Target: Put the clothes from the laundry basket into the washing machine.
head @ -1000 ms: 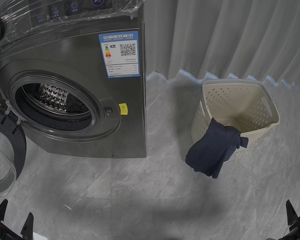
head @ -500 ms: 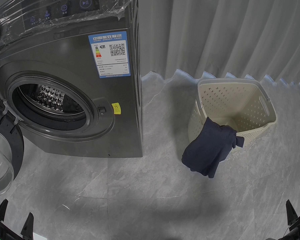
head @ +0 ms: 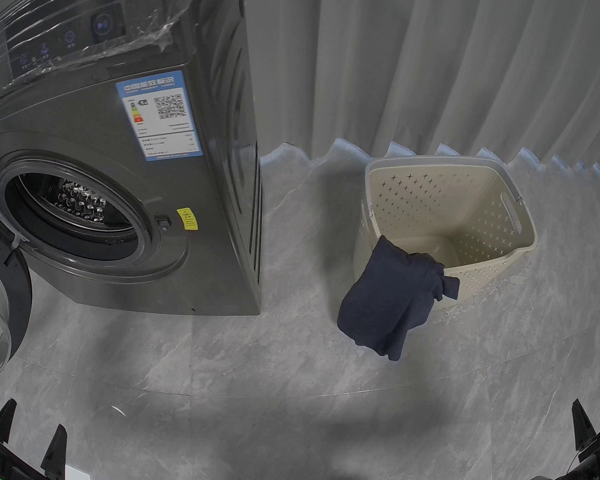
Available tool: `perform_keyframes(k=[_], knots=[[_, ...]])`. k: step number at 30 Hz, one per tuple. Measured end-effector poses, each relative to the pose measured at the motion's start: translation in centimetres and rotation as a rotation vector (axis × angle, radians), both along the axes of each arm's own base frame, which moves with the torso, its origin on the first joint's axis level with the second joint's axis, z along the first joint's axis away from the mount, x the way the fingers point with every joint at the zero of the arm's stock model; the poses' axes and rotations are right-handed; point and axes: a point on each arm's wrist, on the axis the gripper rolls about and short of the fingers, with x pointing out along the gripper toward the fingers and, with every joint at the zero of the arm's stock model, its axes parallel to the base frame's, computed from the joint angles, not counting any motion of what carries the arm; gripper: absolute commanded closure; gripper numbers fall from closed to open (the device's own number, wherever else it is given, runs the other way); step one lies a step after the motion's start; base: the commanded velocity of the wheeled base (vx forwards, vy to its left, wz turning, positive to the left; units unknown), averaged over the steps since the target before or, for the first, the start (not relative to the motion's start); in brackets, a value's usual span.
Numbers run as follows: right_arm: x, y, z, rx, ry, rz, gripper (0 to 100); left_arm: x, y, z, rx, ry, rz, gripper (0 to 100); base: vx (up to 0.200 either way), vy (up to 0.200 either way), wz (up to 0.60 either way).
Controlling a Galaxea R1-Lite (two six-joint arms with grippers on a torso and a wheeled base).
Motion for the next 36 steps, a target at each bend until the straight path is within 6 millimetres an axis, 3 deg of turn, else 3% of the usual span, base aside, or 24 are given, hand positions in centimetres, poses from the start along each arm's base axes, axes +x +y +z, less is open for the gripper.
perform_keyframes(k=[11, 17, 26, 36], knots=[[0.0, 0.0, 0.0, 0.0, 0.0, 0.0, 0, 0.0, 0.0, 0.0, 0.005, 0.001, 0.001, 0, 0.0, -0.036, 0.0], [0.0, 0.0, 0.0, 0.0, 0.0, -0.001, 0, 0.0, 0.0, 0.0, 0.004, 0.0, -0.001, 0, 0.0, -0.2, 0.0], [0.01, 0.0, 0.01, 0.0, 0.0, 0.0, 0, 0.0, 0.0, 0.0, 0.001, 0.0, 0.0, 0, 0.0, 0.0, 0.0], [0.01, 0.01, -0.1, -0.001, 0.01, 0.002, 0, 0.01, 0.0, 0.01, 0.012, 0.0, 0.0, 0, 0.0, -0.18, 0.0]])
